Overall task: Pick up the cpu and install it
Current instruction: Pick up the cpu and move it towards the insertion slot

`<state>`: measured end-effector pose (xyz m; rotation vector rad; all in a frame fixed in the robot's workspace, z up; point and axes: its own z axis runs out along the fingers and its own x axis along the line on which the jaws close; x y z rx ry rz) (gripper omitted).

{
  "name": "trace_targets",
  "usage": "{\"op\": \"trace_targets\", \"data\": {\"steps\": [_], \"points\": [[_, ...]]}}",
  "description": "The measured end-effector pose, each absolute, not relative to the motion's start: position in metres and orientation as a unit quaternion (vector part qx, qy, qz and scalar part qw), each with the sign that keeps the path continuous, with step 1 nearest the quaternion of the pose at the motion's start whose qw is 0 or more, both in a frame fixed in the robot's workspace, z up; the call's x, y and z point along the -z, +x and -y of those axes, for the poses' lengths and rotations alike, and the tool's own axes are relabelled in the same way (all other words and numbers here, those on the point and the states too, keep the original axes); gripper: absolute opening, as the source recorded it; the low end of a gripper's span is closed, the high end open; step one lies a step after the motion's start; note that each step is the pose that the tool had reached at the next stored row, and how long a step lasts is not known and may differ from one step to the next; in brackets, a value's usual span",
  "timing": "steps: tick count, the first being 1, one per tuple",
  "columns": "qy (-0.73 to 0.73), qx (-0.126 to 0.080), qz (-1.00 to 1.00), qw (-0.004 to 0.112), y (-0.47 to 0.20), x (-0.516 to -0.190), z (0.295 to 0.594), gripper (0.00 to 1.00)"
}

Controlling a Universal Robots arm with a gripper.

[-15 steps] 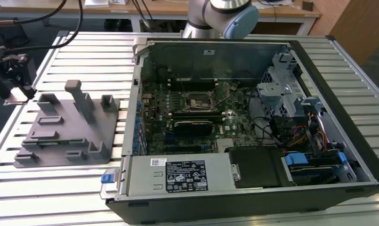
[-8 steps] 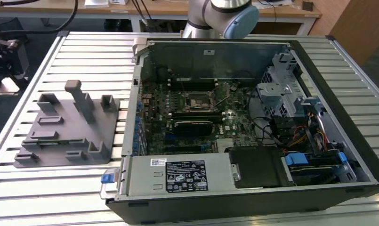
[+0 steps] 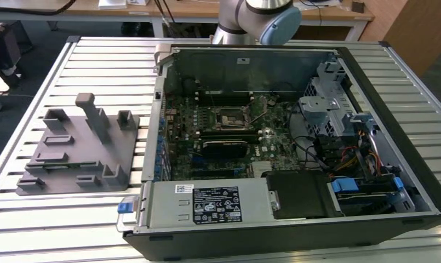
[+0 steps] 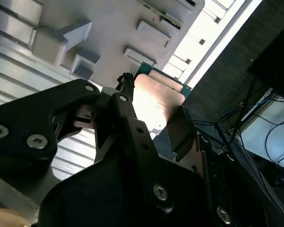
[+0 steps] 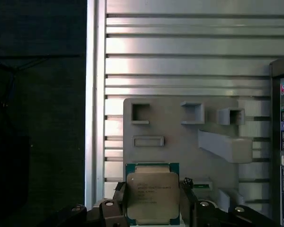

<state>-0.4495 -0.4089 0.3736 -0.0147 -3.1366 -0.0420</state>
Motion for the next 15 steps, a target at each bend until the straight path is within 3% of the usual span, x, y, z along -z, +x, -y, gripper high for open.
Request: {"op": "trace_targets", "data": {"steps": [5,15], "points": [[-0.005,0.013,1.0,0.002,-0.449,-0.391,0.409,0.53],[-0.005,0.013,1.0,0.002,-0.446,-0.392,0.409,0.53]]}}
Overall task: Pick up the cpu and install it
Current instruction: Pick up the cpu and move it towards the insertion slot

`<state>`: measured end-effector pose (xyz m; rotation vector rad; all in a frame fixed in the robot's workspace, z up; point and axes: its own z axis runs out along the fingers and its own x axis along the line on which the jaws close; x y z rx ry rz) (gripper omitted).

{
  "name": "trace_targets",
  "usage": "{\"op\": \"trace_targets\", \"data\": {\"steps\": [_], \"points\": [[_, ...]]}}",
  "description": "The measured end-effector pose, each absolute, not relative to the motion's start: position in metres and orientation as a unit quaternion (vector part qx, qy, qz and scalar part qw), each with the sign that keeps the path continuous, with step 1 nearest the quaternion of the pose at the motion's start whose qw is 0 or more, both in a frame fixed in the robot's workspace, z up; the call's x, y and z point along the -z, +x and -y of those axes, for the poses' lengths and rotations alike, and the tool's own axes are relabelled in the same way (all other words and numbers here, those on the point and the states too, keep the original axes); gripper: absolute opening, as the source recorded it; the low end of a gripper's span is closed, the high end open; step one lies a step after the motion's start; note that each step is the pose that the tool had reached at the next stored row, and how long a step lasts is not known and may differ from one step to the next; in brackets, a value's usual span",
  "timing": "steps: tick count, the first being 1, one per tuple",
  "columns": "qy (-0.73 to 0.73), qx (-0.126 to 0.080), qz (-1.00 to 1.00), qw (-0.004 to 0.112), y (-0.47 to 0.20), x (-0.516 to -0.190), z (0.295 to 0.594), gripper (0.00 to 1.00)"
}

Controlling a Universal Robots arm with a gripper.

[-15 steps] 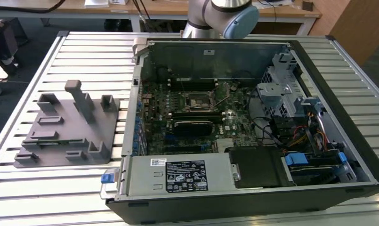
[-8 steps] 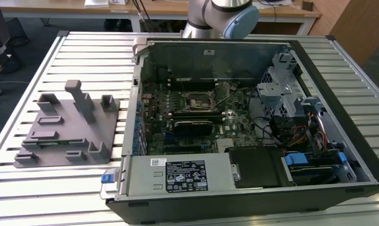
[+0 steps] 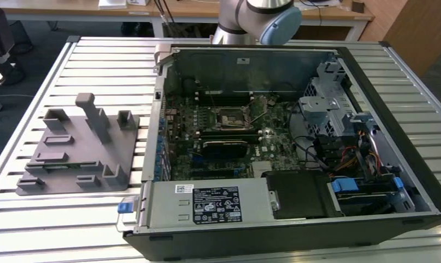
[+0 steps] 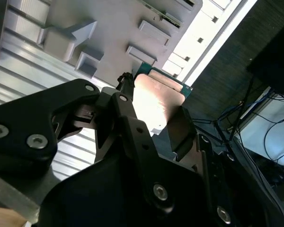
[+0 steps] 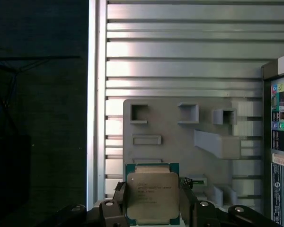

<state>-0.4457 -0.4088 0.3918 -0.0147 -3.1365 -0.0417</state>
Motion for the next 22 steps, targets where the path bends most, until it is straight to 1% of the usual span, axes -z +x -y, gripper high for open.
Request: {"op": "trace_targets", "data": {"steps": [15,22], "points": [[-0.005,0.013,1.0,0.002,-0.4,-0.391,0.409,0.53],[-0.005,0.013,1.0,0.002,-0.367,-0.391,0.409,0.53]]}}
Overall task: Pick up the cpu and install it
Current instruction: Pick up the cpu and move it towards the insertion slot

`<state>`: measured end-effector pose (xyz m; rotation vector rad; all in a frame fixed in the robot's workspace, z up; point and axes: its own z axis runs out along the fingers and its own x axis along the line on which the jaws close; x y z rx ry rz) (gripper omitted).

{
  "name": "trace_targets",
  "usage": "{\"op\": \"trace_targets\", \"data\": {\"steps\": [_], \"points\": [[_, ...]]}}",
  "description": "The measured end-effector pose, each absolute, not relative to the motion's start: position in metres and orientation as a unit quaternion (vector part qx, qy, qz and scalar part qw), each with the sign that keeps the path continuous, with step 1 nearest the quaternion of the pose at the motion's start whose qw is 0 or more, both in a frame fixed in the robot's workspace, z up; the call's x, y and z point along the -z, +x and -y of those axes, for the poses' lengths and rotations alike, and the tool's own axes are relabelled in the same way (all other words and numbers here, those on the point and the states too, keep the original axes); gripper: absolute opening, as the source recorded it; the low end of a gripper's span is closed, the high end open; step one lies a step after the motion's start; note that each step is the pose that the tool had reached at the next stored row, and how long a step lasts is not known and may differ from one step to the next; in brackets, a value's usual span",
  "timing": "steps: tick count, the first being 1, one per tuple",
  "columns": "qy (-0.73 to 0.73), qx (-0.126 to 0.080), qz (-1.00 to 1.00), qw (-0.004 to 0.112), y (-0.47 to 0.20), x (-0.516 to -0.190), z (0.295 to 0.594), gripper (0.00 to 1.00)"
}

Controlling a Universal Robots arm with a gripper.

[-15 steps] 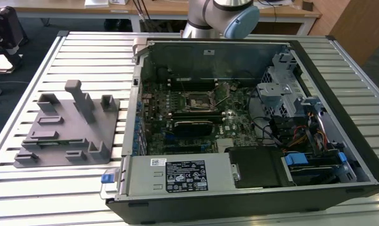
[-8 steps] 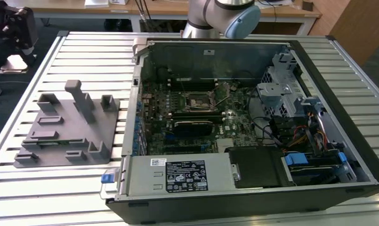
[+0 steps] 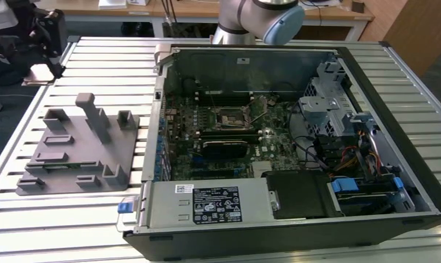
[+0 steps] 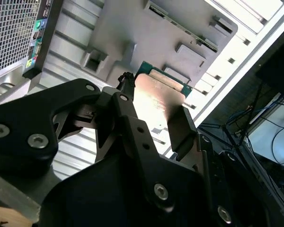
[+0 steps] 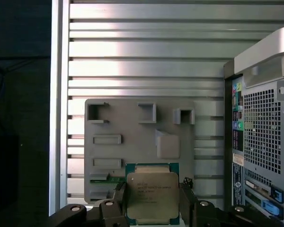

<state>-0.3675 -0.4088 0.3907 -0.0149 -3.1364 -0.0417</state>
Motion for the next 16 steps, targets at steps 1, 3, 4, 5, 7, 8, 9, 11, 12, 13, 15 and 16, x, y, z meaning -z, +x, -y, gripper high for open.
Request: {"op": "trace_targets", "data": {"steps": [1,3,4,5,7,8,9,11,12,13,15,16], "points": [[-0.005,0.013,1.0,0.002,-0.364,-0.391,0.409,0.53],[-0.005,0.013,1.0,0.002,-0.358,-0.39,0.409,0.53],[-0.005,0.013,1.0,0.002,-0.354,-0.39,0.409,0.53],[-0.005,0.013,1.0,0.002,-0.351,-0.39,0.409,0.53],[-0.005,0.013,1.0,0.002,-0.344,-0.39,0.409,0.53],[-0.005,0.013,1.0,0.002,-0.341,-0.39,0.409,0.53],[-0.005,0.013,1.0,0.002,-0.338,-0.39,0.409,0.53],[-0.005,0.013,1.0,0.002,-0.331,-0.39,0.409,0.53],[-0.005,0.013,1.0,0.002,-0.327,-0.39,0.409,0.53],[-0.005,0.013,1.0,0.002,-0.324,-0.39,0.409,0.53],[-0.005,0.013,1.0,0.002,-0.317,-0.39,0.409,0.53],[-0.005,0.013,1.0,0.002,-0.314,-0.39,0.409,0.53]]}}
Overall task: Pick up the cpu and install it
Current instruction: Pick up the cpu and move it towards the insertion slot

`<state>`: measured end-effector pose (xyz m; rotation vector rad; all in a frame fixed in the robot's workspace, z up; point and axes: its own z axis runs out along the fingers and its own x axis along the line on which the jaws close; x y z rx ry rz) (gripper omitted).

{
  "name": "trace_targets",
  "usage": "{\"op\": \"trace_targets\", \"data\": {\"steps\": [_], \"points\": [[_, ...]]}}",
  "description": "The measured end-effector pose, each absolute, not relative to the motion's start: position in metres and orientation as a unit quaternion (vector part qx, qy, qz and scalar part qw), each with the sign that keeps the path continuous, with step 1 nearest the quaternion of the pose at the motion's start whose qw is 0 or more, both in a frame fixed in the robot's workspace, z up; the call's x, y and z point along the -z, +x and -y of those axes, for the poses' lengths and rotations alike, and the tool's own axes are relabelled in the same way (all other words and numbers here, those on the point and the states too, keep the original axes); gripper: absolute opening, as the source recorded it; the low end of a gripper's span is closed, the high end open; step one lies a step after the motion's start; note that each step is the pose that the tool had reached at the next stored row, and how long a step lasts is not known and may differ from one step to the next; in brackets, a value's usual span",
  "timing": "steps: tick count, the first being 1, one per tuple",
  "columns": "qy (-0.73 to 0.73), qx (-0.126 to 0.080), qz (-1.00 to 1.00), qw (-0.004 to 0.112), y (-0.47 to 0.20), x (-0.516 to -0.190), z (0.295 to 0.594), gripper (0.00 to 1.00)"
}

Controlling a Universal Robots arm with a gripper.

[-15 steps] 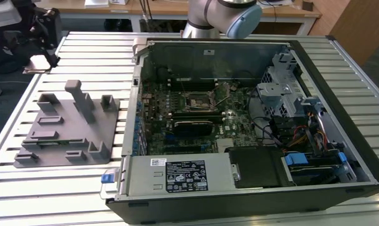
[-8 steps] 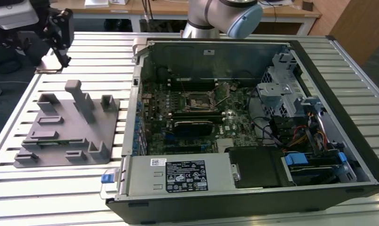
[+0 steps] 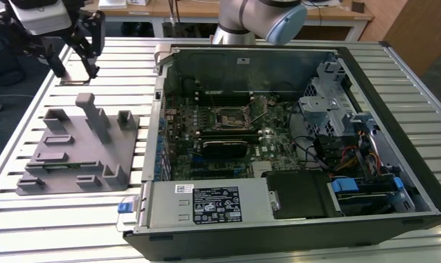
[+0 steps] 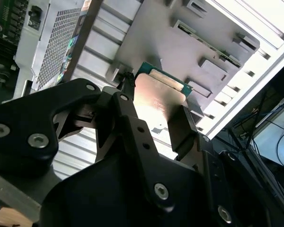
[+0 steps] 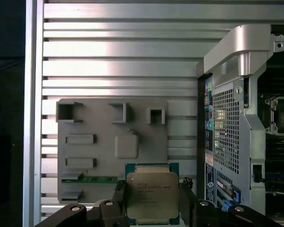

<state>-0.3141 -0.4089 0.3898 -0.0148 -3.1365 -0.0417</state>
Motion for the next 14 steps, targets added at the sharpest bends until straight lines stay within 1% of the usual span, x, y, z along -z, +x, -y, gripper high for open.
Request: {"op": "trace_targets", "data": {"steps": [14], "points": [[-0.005,0.013,1.0,0.002,-0.268,-0.389,0.409,0.53]]}}
